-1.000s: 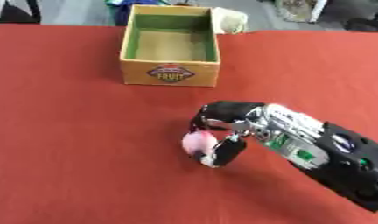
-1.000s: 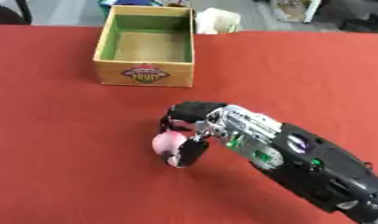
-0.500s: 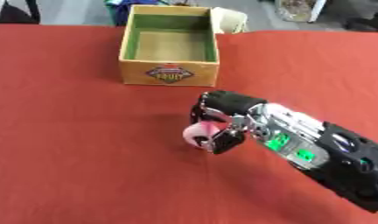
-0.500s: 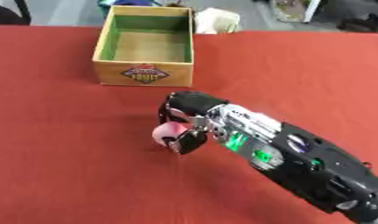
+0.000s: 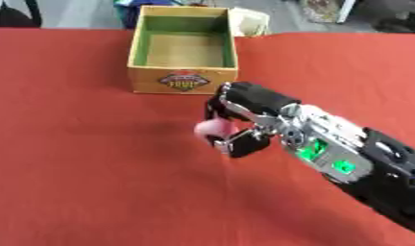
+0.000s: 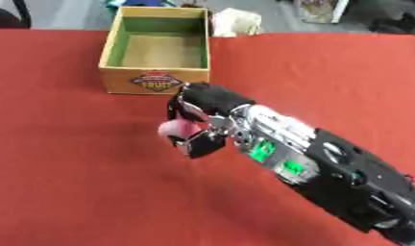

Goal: Pick up objects on the table and place them in the box.

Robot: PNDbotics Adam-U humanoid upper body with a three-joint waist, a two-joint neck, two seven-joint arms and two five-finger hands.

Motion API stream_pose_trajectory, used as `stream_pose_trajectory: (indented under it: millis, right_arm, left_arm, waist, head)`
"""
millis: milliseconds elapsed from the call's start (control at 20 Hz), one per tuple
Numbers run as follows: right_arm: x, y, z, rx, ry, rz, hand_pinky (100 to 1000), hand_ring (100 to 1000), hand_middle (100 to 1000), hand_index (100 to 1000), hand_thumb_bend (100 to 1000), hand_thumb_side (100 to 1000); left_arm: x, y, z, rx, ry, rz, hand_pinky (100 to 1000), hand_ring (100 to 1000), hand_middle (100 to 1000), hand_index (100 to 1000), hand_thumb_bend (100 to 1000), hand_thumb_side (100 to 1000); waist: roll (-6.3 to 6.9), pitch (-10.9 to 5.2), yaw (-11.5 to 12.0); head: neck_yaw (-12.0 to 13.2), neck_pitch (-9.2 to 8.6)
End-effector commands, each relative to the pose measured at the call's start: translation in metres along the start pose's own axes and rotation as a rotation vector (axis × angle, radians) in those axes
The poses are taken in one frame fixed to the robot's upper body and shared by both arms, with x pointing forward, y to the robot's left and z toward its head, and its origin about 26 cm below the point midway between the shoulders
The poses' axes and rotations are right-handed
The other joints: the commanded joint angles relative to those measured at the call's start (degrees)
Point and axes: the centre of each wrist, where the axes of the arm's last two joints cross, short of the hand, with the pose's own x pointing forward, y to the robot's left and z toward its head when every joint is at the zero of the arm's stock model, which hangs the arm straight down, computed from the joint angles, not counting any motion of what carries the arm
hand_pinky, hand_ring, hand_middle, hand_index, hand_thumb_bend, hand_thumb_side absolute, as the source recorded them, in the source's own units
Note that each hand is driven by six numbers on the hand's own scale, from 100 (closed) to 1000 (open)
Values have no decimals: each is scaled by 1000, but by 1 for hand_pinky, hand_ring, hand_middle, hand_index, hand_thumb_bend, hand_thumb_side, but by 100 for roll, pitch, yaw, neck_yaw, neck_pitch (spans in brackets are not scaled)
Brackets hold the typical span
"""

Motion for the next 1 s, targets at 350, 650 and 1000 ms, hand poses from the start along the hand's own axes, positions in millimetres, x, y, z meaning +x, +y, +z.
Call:
stream_pose_trajectory:
  millis: [350,650,1000]
  right_arm:
    - [4,-72,8,-269,-12,7,516,554,310,483,100,100]
    - [6,-104,7,-403,25,2,517,558,309,481,100,100]
    - [-3,-124,-29,-469,82,-5,515,557,306,479,100,100]
  left_arm:
    - [6,-1,-2,-6,-16,17,493,485,359,489,100,690]
    - [5,-1,0,-7,-5,23,495,486,357,486,100,690]
    - [4,-2,3,-17,13,32,497,486,355,483,100,690]
  waist:
    - [50,33,3]
    - [74,147,54]
    - [109,270,146]
  head:
    - [-67,-44]
    - [-140,-92]
    - [-214,-312]
